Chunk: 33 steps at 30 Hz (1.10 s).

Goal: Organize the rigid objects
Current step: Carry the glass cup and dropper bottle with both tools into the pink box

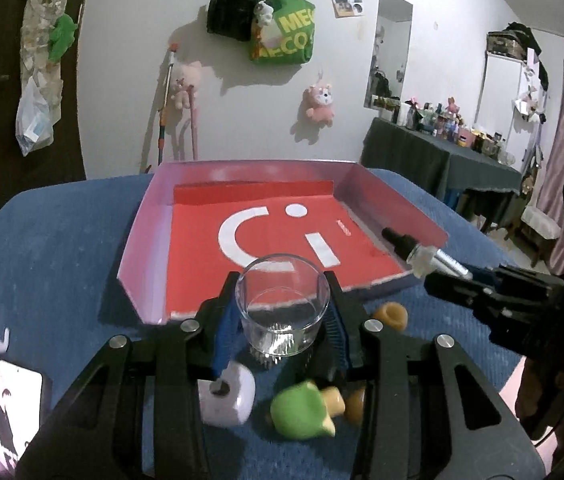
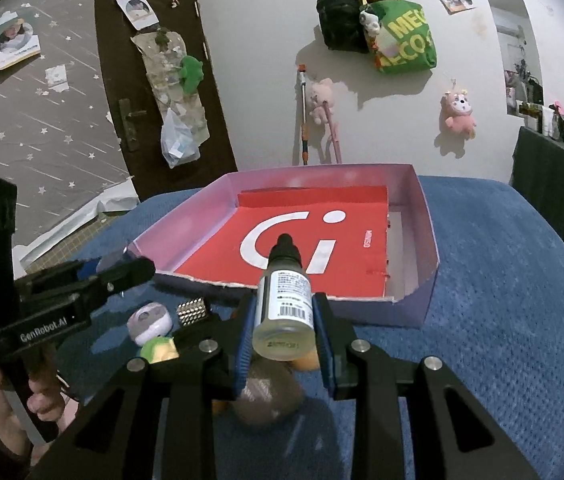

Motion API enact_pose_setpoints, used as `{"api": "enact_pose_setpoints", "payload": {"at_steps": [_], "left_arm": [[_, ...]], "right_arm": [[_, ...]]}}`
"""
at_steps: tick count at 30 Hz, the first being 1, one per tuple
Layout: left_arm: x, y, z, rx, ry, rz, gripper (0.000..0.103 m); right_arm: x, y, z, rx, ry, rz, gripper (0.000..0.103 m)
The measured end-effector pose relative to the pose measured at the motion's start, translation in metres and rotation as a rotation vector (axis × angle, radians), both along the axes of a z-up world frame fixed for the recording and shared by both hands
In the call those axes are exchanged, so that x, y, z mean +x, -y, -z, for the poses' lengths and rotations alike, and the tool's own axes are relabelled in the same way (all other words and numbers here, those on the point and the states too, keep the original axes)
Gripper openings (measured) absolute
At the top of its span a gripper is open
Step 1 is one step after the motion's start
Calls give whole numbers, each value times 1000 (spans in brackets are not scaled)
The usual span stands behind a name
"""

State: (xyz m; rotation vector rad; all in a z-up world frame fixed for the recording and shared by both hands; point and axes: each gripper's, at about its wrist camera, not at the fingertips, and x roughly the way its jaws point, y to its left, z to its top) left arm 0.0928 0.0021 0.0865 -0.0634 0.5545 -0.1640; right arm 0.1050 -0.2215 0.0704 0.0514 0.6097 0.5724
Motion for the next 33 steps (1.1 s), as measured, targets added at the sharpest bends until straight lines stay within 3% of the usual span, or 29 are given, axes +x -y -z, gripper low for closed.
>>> {"api": "enact_pose_setpoints", "payload": {"at_steps": [11, 20, 33], "left_arm": [[43, -2, -15, -17, 4, 0, 37], [79, -4, -22, 18, -8, -11, 37], [136, -10, 2, 23, -159, -41, 37]], "right_arm": [[37, -8, -7, -7, -18, 15, 30], [63, -10, -12, -18, -21, 26, 30], [116, -27, -17, -88, -48, 53, 30]]}}
